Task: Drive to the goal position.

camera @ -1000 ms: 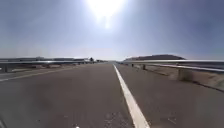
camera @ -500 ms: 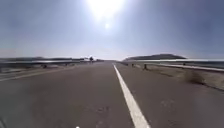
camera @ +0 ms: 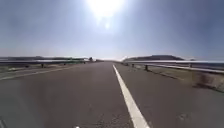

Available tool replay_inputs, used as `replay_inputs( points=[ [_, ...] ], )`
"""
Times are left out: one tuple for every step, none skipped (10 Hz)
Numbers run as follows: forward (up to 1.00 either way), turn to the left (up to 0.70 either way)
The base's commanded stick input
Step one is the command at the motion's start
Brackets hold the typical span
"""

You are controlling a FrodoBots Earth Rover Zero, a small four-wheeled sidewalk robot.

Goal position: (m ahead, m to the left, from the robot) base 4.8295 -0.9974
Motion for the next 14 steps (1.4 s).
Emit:
replay_inputs(
  points=[
    [0.7,0.0],
    [0.7,0.0],
    [0.7,0.0],
    [0.7,0.0],
    [0.7,0.0],
    [0.7,0.0],
    [0.7,0.0],
    [0.7,0.0],
    [0.7,0.0],
    [0.7,0.0],
    [0.7,0.0],
    [0.7,0.0],
    [0.7,0.0],
    [0.7,0.0]
  ],
)
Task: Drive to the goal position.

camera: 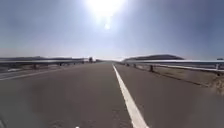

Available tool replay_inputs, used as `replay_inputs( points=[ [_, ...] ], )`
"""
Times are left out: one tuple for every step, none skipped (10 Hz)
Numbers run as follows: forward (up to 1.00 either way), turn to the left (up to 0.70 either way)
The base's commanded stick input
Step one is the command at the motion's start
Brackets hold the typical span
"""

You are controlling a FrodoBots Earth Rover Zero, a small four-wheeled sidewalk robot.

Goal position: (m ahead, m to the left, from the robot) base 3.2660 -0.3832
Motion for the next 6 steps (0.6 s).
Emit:
replay_inputs(
  points=[
    [0.7,0.0],
    [0.7,0.0],
    [0.7,0.0],
    [0.7,0.0],
    [0.7,0.0],
    [0.7,0.0]
  ],
)
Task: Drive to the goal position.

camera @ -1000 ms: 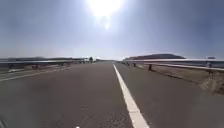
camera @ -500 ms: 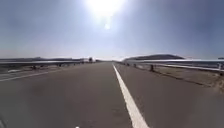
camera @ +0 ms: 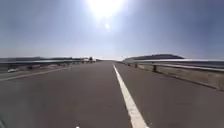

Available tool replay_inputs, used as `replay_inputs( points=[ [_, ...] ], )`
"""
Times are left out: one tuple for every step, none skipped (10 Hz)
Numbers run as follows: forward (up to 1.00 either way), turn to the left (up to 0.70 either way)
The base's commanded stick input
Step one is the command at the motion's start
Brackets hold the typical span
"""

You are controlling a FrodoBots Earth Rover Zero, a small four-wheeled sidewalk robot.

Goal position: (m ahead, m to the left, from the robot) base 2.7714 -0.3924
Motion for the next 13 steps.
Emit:
replay_inputs(
  points=[
    [0.7,0.0],
    [0.7,0.0],
    [0.7,0.0],
    [0.7,0.0],
    [0.7,0.0],
    [0.7,0.0],
    [0.7,0.0],
    [0.7,0.0],
    [0.7,0.0],
    [0.7,0.0],
    [0.7,0.0],
    [0.7,0.0],
    [0.7,0.0]
  ],
)
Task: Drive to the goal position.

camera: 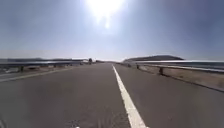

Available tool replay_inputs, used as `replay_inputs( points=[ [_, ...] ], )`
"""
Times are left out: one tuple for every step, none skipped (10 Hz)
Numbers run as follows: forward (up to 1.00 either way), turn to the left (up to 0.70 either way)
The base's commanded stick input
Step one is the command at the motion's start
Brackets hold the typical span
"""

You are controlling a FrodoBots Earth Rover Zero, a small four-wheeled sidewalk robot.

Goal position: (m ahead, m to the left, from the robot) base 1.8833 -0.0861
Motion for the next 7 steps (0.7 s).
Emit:
replay_inputs(
  points=[
    [0.7,0.0],
    [0.7,0.0],
    [0.7,0.0],
    [0.7,0.0],
    [0.7,0.0],
    [0.7,0.0],
    [0.7,0.0]
  ],
)
